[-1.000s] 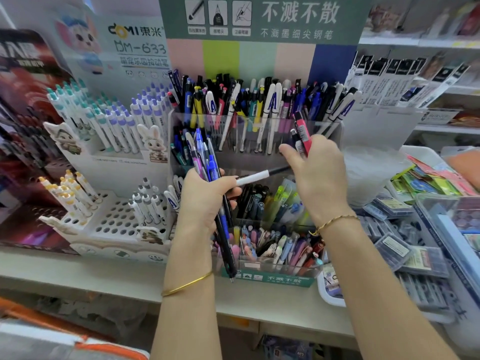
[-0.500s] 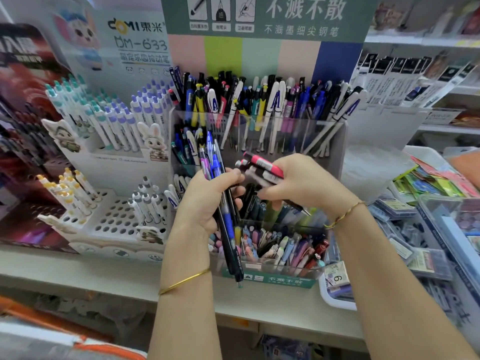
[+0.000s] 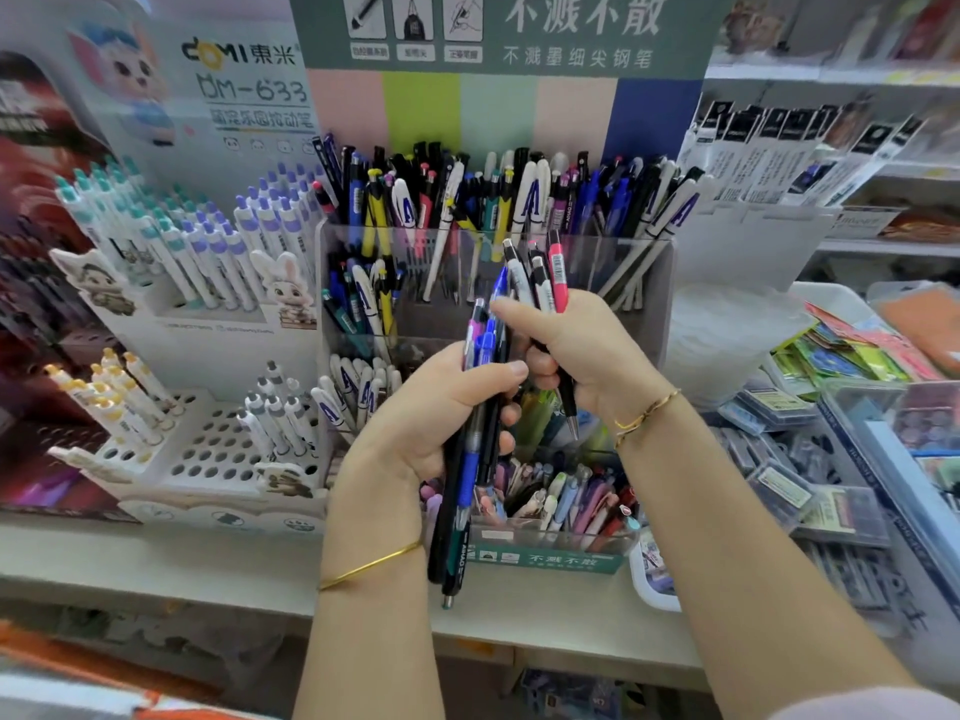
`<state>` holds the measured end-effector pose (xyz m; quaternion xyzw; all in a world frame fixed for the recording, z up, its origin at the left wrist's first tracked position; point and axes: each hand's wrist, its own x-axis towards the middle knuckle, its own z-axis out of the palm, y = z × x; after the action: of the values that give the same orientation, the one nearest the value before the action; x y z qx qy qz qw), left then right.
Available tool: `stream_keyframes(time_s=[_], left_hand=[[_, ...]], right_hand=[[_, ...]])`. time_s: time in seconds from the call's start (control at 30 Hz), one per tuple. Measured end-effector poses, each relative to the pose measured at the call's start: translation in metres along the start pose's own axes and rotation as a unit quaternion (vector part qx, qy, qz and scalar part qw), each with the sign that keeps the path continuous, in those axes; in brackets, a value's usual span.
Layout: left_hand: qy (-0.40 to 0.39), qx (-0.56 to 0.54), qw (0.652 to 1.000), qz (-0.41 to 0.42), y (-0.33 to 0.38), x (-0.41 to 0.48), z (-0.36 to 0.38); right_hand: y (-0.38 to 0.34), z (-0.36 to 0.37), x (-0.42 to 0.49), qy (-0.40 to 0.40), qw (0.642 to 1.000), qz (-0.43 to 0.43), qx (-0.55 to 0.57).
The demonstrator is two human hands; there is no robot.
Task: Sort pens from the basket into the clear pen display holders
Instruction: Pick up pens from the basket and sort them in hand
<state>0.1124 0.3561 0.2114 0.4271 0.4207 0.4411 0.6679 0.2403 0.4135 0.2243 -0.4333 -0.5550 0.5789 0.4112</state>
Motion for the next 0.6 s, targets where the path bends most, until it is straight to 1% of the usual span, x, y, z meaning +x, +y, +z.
stream_keyframes(time_s=[0.07,0.17,0.27,0.37,0.43,0.53,0.57,0.6], left_hand=[[-0.001,-0.005,1.000,-0.003,0.000,0.000,0.001],[0.022,-0.054,0.998,-0.013,-0.001,0.002,-0.001],[0.078,-0.088,0.993,-0.004,-0.002,0.002,-0.008],[0.148,-0.156,0.976,0.019,-0.001,0.002,-0.012],[0.185,-0.193,0.963,0.044,0.000,0.003,-0.012],[0.229,-0.219,0.945,0.082,0.000,0.006,-0.010],[0.249,-0.218,0.939,0.096,0.000,0.007,-0.011],[0.273,-0.208,0.933,0.109,-0.001,0.008,-0.012]], right_hand=[[0.002,0.000,0.000,0.011,1.000,-0.005,0.003],[0.002,-0.003,0.003,0.070,0.997,-0.018,0.004],[0.001,-0.009,0.002,0.144,0.988,-0.041,0.030],[0.002,-0.015,0.002,0.207,0.974,-0.070,0.052],[0.005,-0.016,0.001,0.223,0.969,-0.086,0.064],[0.008,-0.016,-0.002,0.215,0.971,-0.085,0.063],[0.010,-0.018,-0.003,0.208,0.975,-0.074,0.040],[0.011,-0.021,-0.004,0.205,0.977,-0.062,-0.010]])
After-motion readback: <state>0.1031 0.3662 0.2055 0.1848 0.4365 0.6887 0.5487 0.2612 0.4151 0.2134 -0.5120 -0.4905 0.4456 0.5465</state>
